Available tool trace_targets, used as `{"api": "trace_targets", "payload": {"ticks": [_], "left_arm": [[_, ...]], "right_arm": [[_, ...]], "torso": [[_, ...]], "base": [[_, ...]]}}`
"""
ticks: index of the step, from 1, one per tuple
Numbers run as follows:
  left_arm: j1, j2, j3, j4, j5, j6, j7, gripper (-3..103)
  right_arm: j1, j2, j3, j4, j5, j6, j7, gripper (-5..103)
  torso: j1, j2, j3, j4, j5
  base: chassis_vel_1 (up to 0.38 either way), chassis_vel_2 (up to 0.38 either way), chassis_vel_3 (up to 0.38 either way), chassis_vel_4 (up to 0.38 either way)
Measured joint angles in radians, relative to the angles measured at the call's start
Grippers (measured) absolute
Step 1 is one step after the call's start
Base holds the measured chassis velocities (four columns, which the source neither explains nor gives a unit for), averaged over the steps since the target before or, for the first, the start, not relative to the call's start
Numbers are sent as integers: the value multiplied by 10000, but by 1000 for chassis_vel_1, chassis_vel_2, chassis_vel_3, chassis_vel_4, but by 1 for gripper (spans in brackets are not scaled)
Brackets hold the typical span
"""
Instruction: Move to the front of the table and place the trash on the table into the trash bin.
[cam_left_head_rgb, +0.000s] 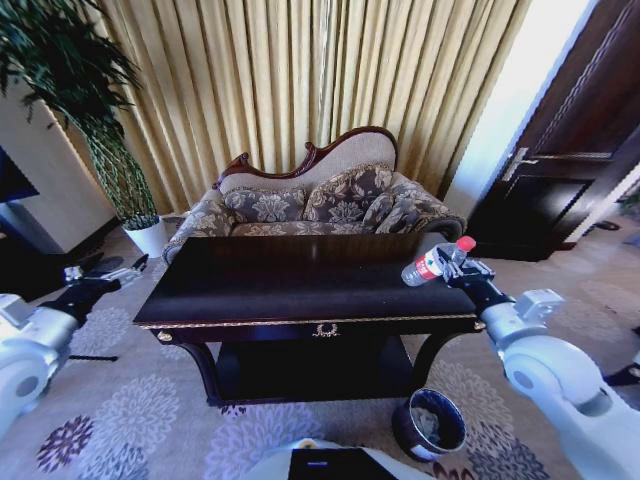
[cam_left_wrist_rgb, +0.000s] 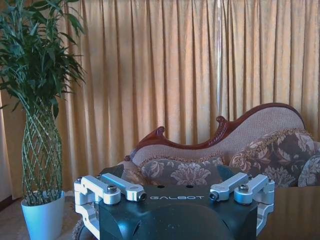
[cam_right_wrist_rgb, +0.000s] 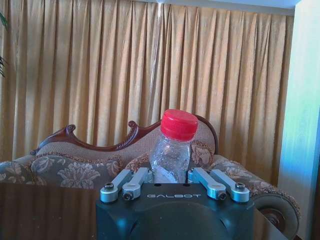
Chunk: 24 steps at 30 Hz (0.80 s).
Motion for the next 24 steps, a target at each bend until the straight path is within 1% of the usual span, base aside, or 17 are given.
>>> {"api": "trace_targets", "payload": {"ticks": [4, 12, 17, 24], "left_arm": [[35, -302, 38, -243, 74, 27, 2, 100], [70, -363, 104, -365, 277, 79, 15, 100], [91, -333, 104, -375, 297, 96, 34, 100], [122, -380, 139, -374, 343, 90, 84, 100]], "right_arm": [[-331, 349, 251, 307, -134, 3, -18, 26], [-679, 685, 439, 709, -329, 13, -31, 26], [-806, 871, 420, 915, -475, 14, -32, 26], [-974, 960, 556, 1081, -520, 14, -32, 26]], "torso": [[0, 1, -1, -1, 0], [1, 0, 0, -1, 0], [2, 0, 0, -1, 0], [1, 0, -1, 0, 2]], "base": [[0, 0, 0, 0], [0, 0, 0, 0], [82, -75, -83, 80], [142, -148, -145, 138]]}}
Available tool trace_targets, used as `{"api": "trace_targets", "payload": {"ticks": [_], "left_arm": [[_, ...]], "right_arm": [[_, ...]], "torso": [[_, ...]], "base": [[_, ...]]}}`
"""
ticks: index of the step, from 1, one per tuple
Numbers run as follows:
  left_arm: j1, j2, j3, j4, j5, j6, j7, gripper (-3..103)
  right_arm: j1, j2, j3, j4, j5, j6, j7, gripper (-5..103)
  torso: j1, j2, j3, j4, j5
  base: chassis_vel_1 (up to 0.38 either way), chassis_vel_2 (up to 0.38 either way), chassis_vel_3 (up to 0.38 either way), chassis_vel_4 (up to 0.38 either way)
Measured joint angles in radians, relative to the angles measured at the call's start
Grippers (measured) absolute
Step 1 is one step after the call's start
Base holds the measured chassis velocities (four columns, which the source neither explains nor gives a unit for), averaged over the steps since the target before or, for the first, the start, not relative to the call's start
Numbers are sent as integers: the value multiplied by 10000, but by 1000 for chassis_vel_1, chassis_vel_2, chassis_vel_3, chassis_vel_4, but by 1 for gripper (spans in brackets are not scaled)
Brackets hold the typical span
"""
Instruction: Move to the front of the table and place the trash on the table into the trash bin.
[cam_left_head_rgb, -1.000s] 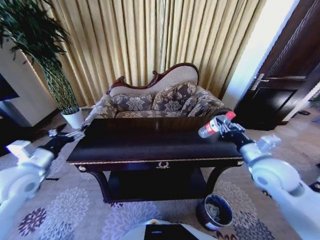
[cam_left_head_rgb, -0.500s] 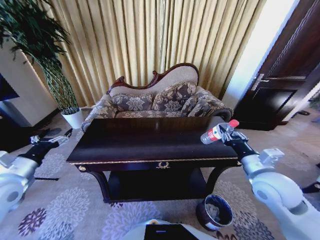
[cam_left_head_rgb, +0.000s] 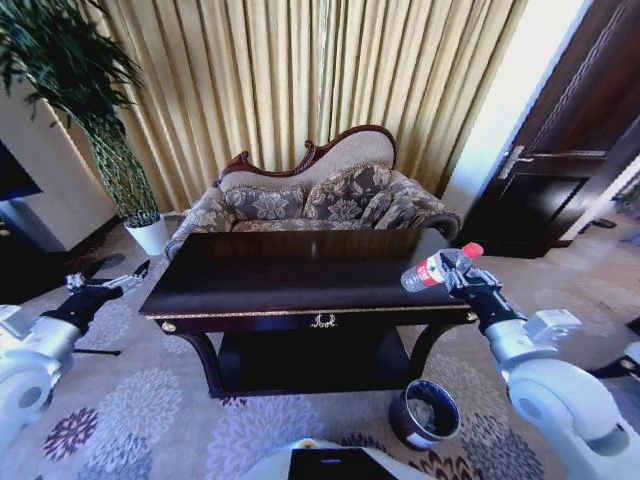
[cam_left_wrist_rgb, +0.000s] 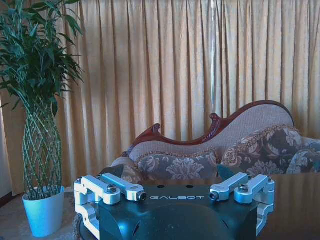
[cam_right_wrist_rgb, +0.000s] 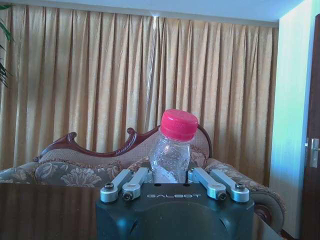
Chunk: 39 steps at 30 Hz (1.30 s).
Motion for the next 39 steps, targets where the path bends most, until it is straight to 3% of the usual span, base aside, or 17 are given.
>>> {"api": "trace_targets", "payload": {"ticks": [13, 20, 29, 32, 39], "left_arm": [[42, -104, 23, -186, 53, -35, 32, 100], [163, -44, -209, -469, -8, -28, 6, 100], [494, -108, -628, -625, -134, -6, -16, 100], [700, -196, -786, -714, -182, 7, -24, 100], [837, -236, -827, -783, -196, 16, -71, 100]], "right_arm": [[87, 284, -706, -1031, -249, 177, -64, 26], [592, 613, -1503, -3684, -615, -3, -197, 26], [2132, 238, -2580, -7438, -1005, -128, -367, 26], [3006, 219, -3044, -9126, -1437, -24, -577, 26], [3768, 544, -3697, -11091, -2046, 226, -695, 26]], "torso": [[-7, 4, -2, 3, -4], [5, -4, 4, -2, 1], [-1, 0, 0, 1, 0], [0, -2, 1, 4, 2], [0, -1, 0, 0, -1]], "base": [[93, -92, -97, 80], [0, 0, 0, 0], [0, 0, 0, 0], [0, 0, 0, 0], [0, 0, 0, 0]]}}
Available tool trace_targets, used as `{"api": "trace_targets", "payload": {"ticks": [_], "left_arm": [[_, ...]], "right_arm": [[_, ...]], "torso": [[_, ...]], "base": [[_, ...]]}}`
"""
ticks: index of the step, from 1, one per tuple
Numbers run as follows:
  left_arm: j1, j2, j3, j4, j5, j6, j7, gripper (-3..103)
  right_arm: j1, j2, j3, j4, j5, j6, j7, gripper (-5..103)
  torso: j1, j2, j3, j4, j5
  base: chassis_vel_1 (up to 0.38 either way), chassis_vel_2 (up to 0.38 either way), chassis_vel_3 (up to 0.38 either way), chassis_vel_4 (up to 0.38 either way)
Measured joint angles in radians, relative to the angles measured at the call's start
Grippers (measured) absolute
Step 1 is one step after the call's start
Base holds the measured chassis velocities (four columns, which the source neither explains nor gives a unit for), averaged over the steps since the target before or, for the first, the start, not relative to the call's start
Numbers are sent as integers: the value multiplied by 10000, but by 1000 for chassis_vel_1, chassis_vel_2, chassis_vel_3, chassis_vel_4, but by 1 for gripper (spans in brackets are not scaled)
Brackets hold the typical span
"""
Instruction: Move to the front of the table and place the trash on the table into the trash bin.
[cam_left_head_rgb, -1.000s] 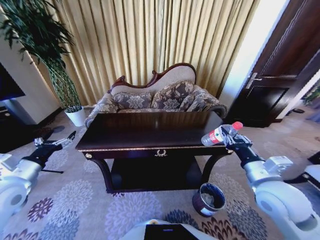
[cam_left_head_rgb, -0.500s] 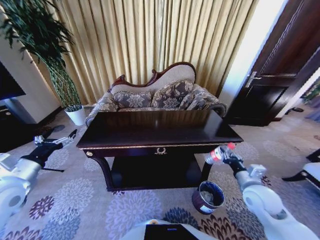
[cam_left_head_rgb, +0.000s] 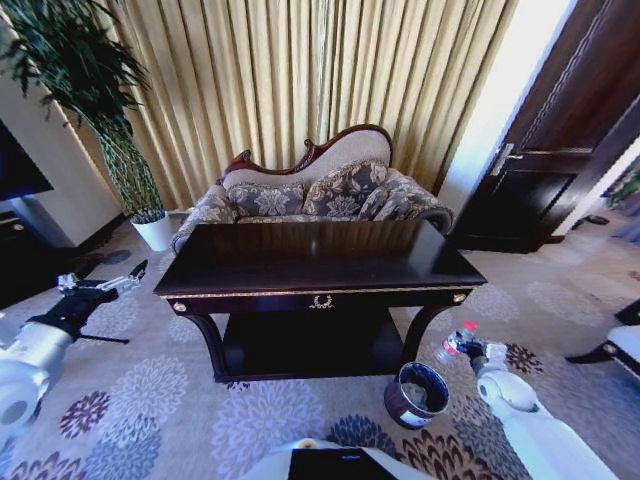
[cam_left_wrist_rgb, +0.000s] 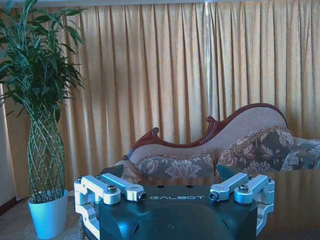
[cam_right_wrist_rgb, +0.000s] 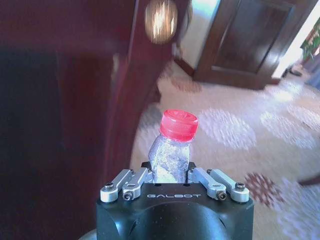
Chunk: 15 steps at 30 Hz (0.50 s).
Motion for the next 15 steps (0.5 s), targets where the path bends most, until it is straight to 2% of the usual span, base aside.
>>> {"api": "trace_targets", "payload": {"ticks": [5, 11, 14, 15], "left_arm": [[39, 5, 10, -144, -39, 8, -128, 100], [223, 19, -103, -318, -57, 10, -143, 100], [416, 27, -277, -550, -233, 31, -131, 100], [445, 44, -311, -598, -270, 33, -126, 100]], "right_arm": [[389, 363, -370, -1151, -528, 452, 27, 26], [1075, 787, -941, -2751, -1227, 1540, 31, 26], [1193, 935, -1042, -3050, -1604, 1672, -59, 23], [1193, 984, -1042, -3050, -1655, 1669, -93, 27]], "torso": [[0, 0, 0, -1, 0], [0, 0, 0, 2, 1], [0, 0, 0, 1, -1], [0, 0, 1, 1, 0]], "base": [[0, 0, 0, 0], [0, 0, 0, 0], [0, 0, 0, 0], [0, 0, 0, 0]]}}
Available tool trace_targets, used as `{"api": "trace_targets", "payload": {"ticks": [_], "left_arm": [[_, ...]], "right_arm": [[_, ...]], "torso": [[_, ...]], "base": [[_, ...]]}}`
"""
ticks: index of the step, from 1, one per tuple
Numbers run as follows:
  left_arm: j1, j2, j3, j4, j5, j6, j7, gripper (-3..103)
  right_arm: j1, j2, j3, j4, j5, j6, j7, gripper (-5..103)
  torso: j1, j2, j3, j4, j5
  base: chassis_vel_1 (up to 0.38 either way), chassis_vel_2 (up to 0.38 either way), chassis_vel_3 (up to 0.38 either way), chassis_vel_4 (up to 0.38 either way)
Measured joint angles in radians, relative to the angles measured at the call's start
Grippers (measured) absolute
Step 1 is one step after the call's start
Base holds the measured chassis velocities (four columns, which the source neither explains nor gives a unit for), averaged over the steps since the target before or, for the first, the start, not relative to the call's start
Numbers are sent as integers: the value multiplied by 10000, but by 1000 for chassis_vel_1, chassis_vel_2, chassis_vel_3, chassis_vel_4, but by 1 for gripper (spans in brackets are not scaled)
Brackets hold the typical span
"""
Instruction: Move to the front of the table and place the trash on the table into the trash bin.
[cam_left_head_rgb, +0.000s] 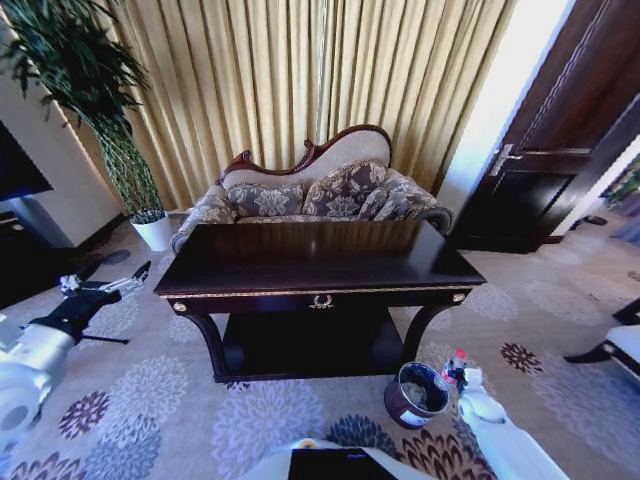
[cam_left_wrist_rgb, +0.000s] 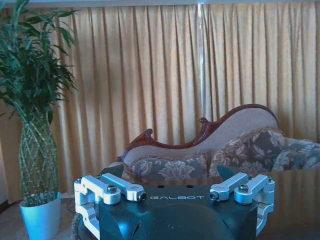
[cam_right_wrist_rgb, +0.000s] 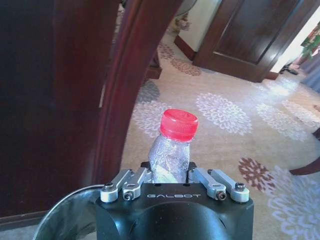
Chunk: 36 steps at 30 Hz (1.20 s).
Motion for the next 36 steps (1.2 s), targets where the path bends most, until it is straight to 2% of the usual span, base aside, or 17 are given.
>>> {"api": "trace_targets", "payload": {"ticks": [1, 3, 6, 9, 11, 12, 13, 15, 18, 20, 21, 32, 36], "left_arm": [[0, 0, 0, 0, 0, 0, 0, 100], [15, 42, -92, -71, -83, 2, 1, 100], [46, 48, -161, -107, -136, 1, 0, 100], [257, 43, -449, -217, -351, -34, 20, 100], [272, 41, -467, -220, -358, -38, 31, 100], [295, 34, -499, -227, -371, -59, 69, 100], [287, 24, -499, -228, -374, -69, 83, 100], [277, 18, -495, -230, -378, -72, 86, 100], [246, -6, -437, -234, -381, -76, 101, 100], [239, -12, -426, -234, -381, -79, 109, 100], [229, -17, -415, -234, -380, -84, 117, 100], [201, -23, -350, -213, -380, -106, 164, 100], [157, -44, -312, -226, -380, -109, 164, 100]], "right_arm": [[0, 0, 0, 0, 0, 0, 0, 27], [42, 151, 1, -27, -53, -10, -15, 37], [67, 202, 1, -18, -44, -13, 3, 42], [58, 250, 40, 101, -25, -29, 79, 59], [51, 251, 49, 113, -25, -31, 84, 59], [10, 250, 92, 151, -18, -36, 96, 70], [-16, 248, 126, 174, -7, -37, 101, 76], [-39, 244, 156, 202, 3, -38, 105, 76], [-152, 193, 270, 393, 44, -43, 111, 91], [-184, 175, 297, 454, 54, -46, 111, 91], [-214, 155, 324, 515, 69, -51, 112, 99], [-382, 212, 500, 819, 257, -153, 122, 100], [-620, 202, 656, 1414, 812, -557, 125, 100]], "torso": [[0, 0, 0, 0, 0], [0, 0, -1, -1, 1], [0, 1, -1, 0, 0], [0, 0, -1, 1, -1], [0, 0, -1, 1, 0], [0, 1, -1, 1, 0], [0, 1, -1, 0, 1], [0, 1, -1, -1, 1], [0, 1, -1, -1, -2], [0, 1, -1, -1, -3], [0, 1, -1, -1, -1], [-1, 1, -1, 0, 0], [-1, 0, -1, -1, 3]], "base": [[0, 0, 0, 0], [0, 0, 0, 0], [0, 0, 0, 0], [0, 0, 0, 0], [0, 0, 0, 0], [0, 0, 0, 0], [0, 0, 0, 0], [0, 0, 0, 0], [0, 0, 0, 0], [0, 0, 0, 0], [0, 0, 0, 0], [0, 0, 0, 0], [0, 0, 0, 0]]}}
